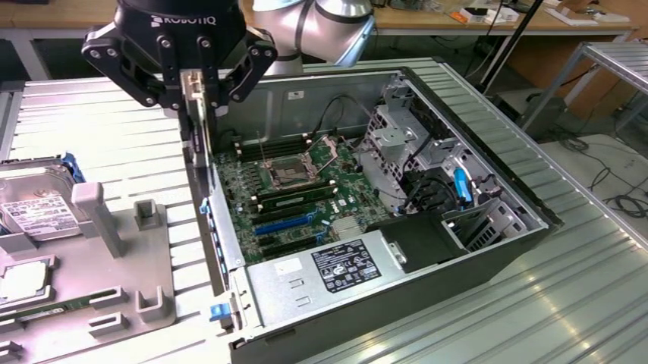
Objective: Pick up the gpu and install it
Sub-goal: 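Pick up the gpu and move the gpu toward the slot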
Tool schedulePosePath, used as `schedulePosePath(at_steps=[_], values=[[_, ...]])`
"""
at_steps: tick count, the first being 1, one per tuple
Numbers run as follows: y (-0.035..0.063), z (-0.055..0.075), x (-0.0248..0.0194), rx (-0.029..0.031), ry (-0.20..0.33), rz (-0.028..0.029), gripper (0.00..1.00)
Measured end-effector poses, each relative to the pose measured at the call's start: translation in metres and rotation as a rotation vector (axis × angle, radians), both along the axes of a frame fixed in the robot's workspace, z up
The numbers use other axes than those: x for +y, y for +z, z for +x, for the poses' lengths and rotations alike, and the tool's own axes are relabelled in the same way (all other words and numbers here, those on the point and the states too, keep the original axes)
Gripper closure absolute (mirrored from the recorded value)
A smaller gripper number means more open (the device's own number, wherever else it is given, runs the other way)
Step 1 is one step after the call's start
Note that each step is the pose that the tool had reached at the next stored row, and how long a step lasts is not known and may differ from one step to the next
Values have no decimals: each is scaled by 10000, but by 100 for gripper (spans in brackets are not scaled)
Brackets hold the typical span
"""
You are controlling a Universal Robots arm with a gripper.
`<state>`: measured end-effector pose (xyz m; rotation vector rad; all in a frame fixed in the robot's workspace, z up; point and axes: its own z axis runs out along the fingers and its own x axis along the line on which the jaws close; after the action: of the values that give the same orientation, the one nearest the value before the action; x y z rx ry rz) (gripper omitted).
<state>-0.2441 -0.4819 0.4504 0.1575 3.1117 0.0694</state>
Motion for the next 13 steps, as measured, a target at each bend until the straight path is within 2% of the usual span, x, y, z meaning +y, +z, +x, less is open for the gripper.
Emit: schedulePosePath(at_steps=[13], values=[[0, 138, 0, 0, -1, 0, 73]])
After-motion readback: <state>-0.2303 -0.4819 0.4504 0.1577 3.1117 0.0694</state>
